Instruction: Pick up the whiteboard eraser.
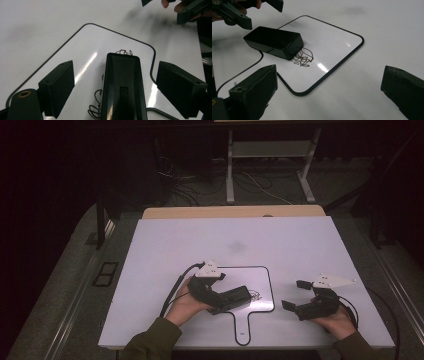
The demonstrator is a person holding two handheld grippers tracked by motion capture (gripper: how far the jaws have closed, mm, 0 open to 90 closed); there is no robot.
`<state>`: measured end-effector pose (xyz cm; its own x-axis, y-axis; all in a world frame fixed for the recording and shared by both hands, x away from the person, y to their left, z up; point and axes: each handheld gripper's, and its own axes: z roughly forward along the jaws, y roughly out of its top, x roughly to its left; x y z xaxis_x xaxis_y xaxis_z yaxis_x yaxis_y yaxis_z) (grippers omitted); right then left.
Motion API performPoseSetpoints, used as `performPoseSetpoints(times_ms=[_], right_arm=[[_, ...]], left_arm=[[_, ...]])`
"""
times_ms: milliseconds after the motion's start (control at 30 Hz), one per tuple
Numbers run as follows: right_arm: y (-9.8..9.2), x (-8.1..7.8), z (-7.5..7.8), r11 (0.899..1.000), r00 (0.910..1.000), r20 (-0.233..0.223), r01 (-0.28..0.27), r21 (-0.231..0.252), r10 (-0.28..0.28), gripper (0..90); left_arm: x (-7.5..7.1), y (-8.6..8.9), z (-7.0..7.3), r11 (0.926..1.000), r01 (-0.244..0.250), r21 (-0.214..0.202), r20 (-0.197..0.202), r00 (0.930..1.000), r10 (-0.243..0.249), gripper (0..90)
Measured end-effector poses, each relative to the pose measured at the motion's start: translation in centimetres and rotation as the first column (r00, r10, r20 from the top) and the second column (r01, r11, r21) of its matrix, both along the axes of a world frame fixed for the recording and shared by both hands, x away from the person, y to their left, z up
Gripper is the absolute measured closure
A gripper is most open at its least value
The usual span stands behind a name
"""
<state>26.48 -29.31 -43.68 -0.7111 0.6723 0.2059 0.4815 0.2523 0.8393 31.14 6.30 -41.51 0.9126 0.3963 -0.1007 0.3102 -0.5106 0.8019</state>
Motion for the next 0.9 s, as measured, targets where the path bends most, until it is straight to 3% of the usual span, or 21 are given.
performPoseSetpoints(times_ms=[567, 900], right_arm=[[0.1, 0.1, -0.2, 1.000, 1.0000, -0.008, -0.005, -0.009, 0.005, 0.0], [0.1, 0.1, -0.2, 1.000, 0.9999, -0.012, -0.004, -0.009, 0.004, 0.0]], left_arm=[[-0.5, -1.0, -1.1, 0.9957, 0.023, 0.090, -0.025, 0.9995, -0.021, 26.9], [-0.6, -1.5, -1.6, 0.9868, 0.038, 0.158, -0.034, 0.9989, -0.033, 34.0]])
